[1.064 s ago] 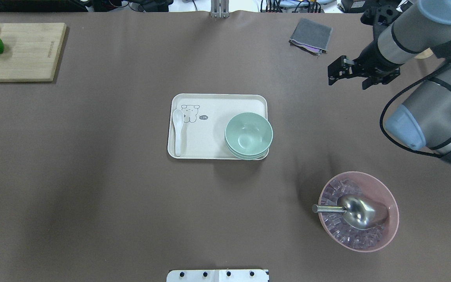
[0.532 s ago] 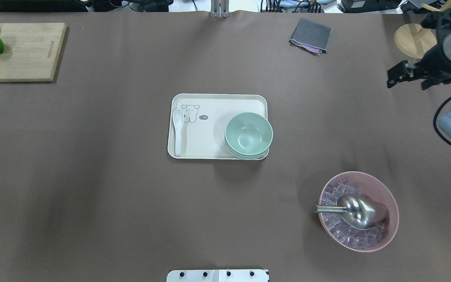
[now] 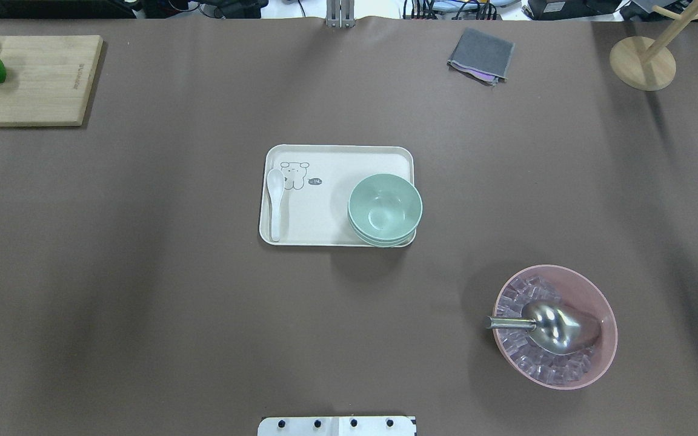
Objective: Stack green bowls together
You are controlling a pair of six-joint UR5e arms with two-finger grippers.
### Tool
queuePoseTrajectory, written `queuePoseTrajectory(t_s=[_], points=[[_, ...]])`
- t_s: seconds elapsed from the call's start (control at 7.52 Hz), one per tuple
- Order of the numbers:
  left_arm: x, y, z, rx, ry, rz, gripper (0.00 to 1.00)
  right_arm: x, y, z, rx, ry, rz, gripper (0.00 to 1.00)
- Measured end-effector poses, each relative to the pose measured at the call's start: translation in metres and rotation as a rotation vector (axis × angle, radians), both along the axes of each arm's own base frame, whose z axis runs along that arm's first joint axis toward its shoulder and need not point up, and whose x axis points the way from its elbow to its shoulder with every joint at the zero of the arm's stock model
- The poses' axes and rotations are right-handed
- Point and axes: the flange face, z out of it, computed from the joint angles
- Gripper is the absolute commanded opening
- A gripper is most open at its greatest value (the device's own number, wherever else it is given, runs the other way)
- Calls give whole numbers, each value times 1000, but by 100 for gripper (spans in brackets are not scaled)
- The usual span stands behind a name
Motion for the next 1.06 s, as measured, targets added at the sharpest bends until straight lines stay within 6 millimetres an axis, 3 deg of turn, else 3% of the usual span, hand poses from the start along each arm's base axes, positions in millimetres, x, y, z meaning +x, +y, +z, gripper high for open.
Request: queuePoseTrajectory(t_s=[0.27, 0.4, 0.8, 1.06], points=[[0, -1, -9, 14, 9, -7, 98, 43, 45, 56, -37, 14, -26, 100], [0, -1, -16, 29, 9, -7, 98, 53, 60, 68, -60, 14, -16, 100], [-1, 10, -30, 65, 7, -3, 98, 65, 71, 69, -71, -5, 10, 100], [-1, 15, -28, 62, 6, -3, 98, 67, 82, 62, -63, -18, 12, 100]])
